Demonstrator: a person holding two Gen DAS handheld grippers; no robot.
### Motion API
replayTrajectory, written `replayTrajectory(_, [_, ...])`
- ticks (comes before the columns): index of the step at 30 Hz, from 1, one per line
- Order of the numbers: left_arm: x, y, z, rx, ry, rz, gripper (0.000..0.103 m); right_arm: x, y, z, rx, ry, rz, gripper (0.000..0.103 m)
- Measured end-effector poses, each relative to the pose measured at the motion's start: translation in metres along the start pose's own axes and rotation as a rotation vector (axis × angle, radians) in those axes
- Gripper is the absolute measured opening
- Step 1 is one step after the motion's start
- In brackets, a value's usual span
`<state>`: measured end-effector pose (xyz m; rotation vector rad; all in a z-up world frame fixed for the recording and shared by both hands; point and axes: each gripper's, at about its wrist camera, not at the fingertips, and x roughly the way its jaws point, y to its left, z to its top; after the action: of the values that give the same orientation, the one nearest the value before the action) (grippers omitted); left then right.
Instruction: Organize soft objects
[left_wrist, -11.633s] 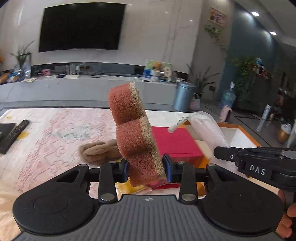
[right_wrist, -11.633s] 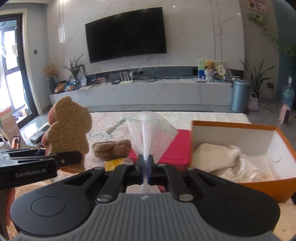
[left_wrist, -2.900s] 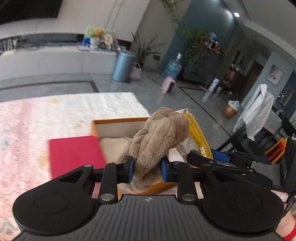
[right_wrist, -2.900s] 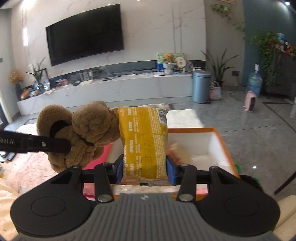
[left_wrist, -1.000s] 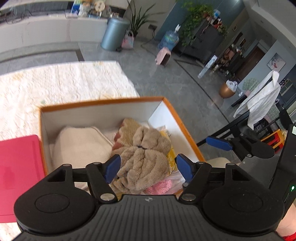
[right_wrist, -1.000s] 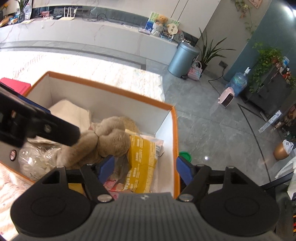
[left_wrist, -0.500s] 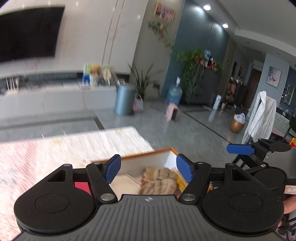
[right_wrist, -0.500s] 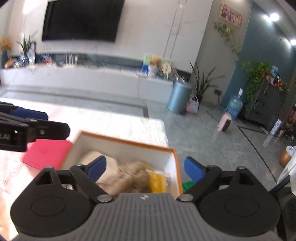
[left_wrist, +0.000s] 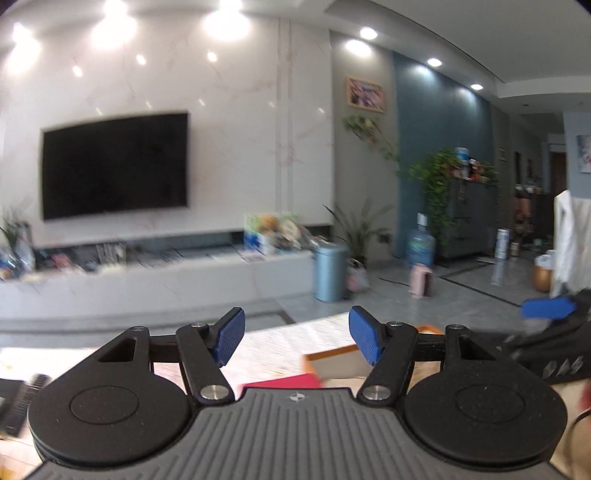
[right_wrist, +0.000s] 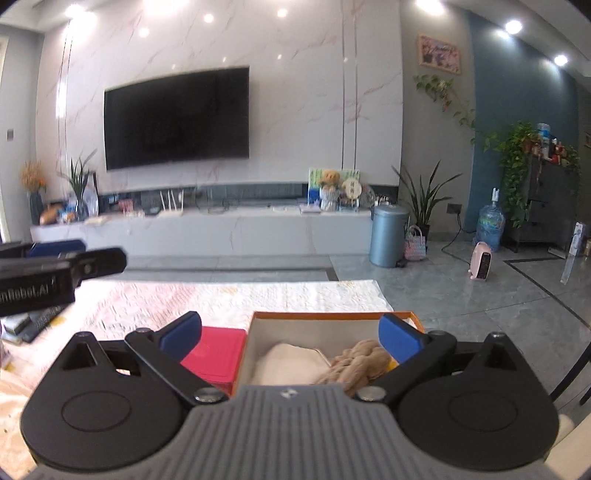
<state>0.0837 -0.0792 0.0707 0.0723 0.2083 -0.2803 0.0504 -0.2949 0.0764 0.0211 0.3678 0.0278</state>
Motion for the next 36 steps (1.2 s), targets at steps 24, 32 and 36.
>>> replayTrajectory(24, [-0.017,0.018,-0.107,-0.058,0.139,0.175,0.094,0.006,0.039,-0.122,0.124,-0.044,-0.118,0.1])
replayTrajectory(32, [-0.011,0.022,-0.124,-0.054,0.246,0.183,0.094,0.022,0.038,-0.125,0.153,0.05,-0.095,0.1])
replayTrajectory(36, [-0.012,0.021,-0.129,-0.057,0.259,0.179,0.094,0.025,0.04,-0.127,0.135,0.062,-0.089,0.1])
